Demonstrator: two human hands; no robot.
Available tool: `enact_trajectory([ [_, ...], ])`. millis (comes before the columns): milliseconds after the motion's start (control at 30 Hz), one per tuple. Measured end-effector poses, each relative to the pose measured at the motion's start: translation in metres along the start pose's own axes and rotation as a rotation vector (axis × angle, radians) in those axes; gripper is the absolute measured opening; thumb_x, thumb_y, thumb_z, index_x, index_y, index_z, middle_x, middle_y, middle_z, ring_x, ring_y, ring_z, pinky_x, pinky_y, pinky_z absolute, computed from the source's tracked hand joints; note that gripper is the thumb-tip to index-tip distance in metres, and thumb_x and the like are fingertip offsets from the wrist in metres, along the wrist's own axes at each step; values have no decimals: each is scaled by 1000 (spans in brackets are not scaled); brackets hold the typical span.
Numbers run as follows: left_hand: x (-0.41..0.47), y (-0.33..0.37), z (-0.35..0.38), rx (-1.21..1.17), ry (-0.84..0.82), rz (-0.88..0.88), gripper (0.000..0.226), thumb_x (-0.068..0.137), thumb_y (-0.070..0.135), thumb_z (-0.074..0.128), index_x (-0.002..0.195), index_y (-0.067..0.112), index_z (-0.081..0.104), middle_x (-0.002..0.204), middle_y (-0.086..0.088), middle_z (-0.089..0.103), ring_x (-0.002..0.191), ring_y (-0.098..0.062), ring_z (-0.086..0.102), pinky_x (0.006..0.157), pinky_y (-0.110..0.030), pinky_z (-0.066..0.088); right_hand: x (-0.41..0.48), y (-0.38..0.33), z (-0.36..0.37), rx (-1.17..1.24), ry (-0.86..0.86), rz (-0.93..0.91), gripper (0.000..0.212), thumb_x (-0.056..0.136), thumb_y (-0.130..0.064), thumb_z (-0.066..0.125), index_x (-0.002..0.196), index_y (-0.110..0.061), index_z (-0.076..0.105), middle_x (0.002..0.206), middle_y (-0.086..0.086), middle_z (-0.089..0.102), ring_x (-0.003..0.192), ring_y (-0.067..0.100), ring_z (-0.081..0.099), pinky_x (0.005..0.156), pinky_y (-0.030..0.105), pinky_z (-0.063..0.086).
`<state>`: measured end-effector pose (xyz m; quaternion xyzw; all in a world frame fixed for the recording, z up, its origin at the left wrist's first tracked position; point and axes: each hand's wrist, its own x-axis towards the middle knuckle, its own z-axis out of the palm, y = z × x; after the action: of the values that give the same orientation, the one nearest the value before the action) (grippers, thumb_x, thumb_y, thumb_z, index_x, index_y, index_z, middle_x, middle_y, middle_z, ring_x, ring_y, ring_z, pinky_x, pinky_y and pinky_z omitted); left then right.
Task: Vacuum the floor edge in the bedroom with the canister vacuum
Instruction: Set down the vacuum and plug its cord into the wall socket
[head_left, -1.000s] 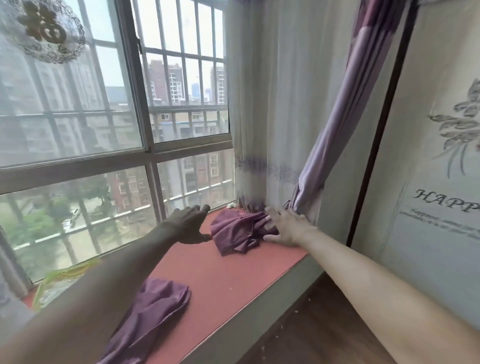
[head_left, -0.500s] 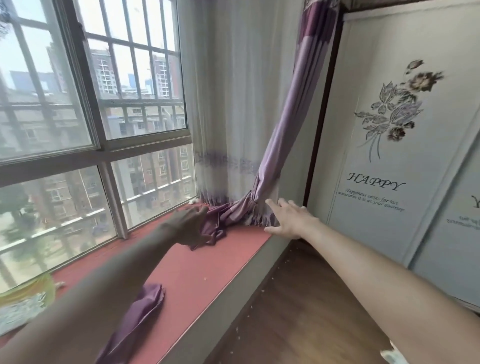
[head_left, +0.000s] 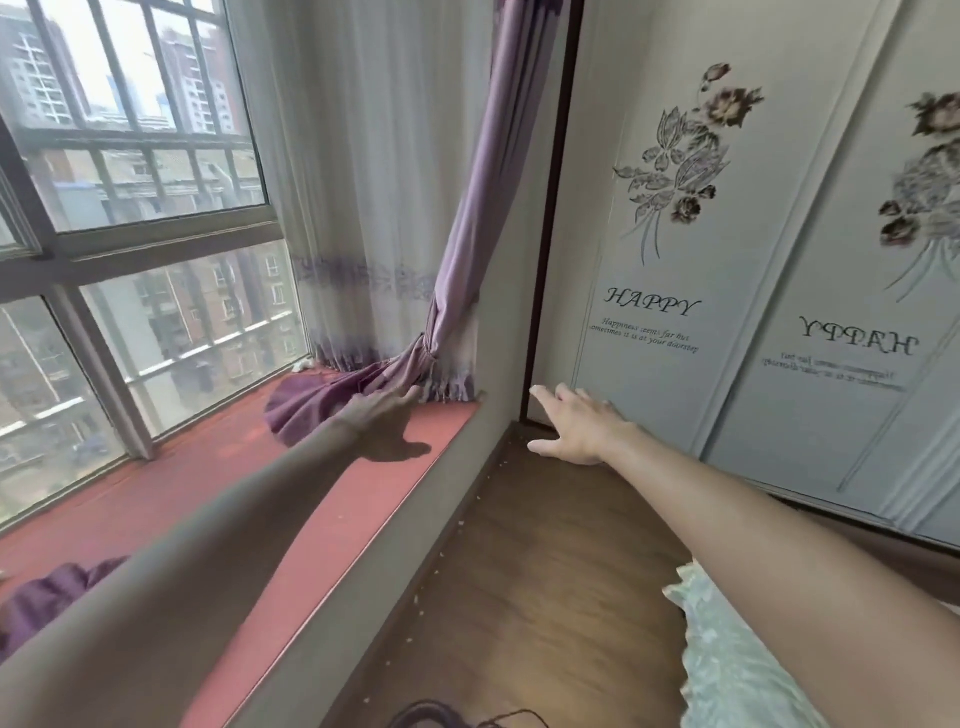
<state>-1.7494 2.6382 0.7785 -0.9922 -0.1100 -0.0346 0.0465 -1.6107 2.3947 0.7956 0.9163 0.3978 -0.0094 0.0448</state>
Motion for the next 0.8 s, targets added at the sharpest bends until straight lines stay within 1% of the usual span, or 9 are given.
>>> enact_trajectory([
  [133, 9, 26, 23, -19, -63, 28, 75, 85, 60, 64, 135, 10, 39, 123, -10, 56, 110, -32, 60, 84, -44, 52, -10, 20, 24, 23, -36, 33, 80, 92, -57, 58, 153, -22, 20, 145, 12, 40, 135, 33, 39, 103, 52, 41],
  [300, 15, 44, 51, -17, -126, 43, 79, 84, 61, 64, 138, 11, 38, 126, -10, 56, 110, -31, 60, 87, -47, 53, -11, 36, 61, 68, -76, 39, 81, 91, -58, 58, 153, -22, 20, 147, 12, 39, 136, 34, 39, 104, 51, 41],
  [400, 17, 53, 71, -6, -165, 40, 78, 84, 61, 63, 138, 10, 37, 122, -10, 57, 106, -32, 60, 81, -44, 53, -11, 43, 90, 112, -117, 39, 81, 91, -57, 58, 153, -22, 20, 148, 12, 37, 136, 34, 38, 104, 52, 42],
  [567, 25, 79, 110, -32, -251, 16, 77, 87, 58, 63, 140, 11, 35, 125, -11, 56, 106, -33, 60, 76, -38, 48, -11, 63, 150, 175, -209, 28, 78, 90, -58, 57, 151, -22, 22, 143, 11, 40, 132, 33, 41, 101, 51, 43],
  [700, 28, 109, 158, -77, -344, 24, 73, 86, 59, 63, 136, 12, 38, 128, -10, 56, 110, -32, 60, 86, -45, 52, -16, 83, 209, 241, -303, 66, 75, 91, -57, 57, 150, -23, 23, 144, 10, 40, 133, 32, 40, 101, 50, 41],
  [800, 25, 134, 197, -89, -410, 55, 72, 85, 60, 62, 134, 12, 40, 125, -9, 58, 108, -30, 61, 86, -44, 53, -26, 95, 254, 297, -388, 120, 75, 91, -58, 57, 149, -23, 24, 144, 10, 40, 134, 33, 39, 102, 49, 41],
])
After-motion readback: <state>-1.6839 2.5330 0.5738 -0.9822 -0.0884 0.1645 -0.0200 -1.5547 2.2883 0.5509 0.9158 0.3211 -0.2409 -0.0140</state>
